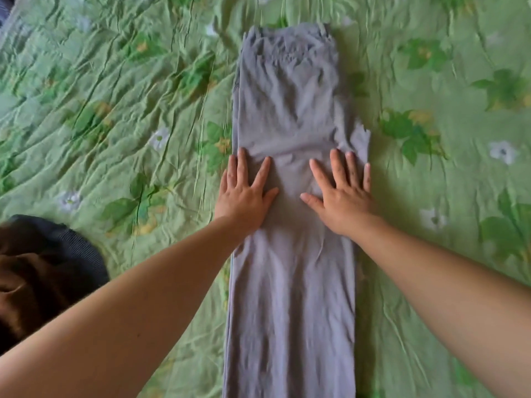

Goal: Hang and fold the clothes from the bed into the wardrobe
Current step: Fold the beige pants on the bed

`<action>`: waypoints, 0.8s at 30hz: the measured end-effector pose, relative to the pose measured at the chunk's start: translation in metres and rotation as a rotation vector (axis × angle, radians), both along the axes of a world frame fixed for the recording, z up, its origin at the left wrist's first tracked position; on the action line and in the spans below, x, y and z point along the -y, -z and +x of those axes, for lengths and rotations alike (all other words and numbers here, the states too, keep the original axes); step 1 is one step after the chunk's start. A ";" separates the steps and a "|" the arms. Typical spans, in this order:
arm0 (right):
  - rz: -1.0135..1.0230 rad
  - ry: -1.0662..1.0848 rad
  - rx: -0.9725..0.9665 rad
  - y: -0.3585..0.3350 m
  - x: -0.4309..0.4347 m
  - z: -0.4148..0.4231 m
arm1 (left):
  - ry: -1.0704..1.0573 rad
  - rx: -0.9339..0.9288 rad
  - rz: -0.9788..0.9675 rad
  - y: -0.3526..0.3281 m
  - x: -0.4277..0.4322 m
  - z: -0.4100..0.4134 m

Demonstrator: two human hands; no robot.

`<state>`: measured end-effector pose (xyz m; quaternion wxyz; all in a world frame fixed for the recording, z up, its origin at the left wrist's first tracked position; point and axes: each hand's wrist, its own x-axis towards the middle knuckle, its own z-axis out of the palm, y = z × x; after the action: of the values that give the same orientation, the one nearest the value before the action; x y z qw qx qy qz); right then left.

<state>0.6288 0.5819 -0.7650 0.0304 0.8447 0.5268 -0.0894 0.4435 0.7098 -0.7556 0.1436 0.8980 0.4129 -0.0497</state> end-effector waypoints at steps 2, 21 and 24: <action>-0.005 0.017 -0.022 -0.004 -0.007 0.005 | -0.074 0.033 -0.032 -0.006 -0.011 0.008; 0.014 -0.083 0.021 -0.016 -0.106 0.056 | -0.559 0.580 -0.283 -0.015 -0.127 0.052; 0.087 -0.067 -0.007 -0.017 -0.119 0.061 | -0.416 0.514 -0.173 -0.020 -0.137 0.062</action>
<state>0.6903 0.7010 -0.7481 -0.0052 0.8269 0.5582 -0.0683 0.5060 0.8467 -0.7352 0.3255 0.7623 0.5318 0.1736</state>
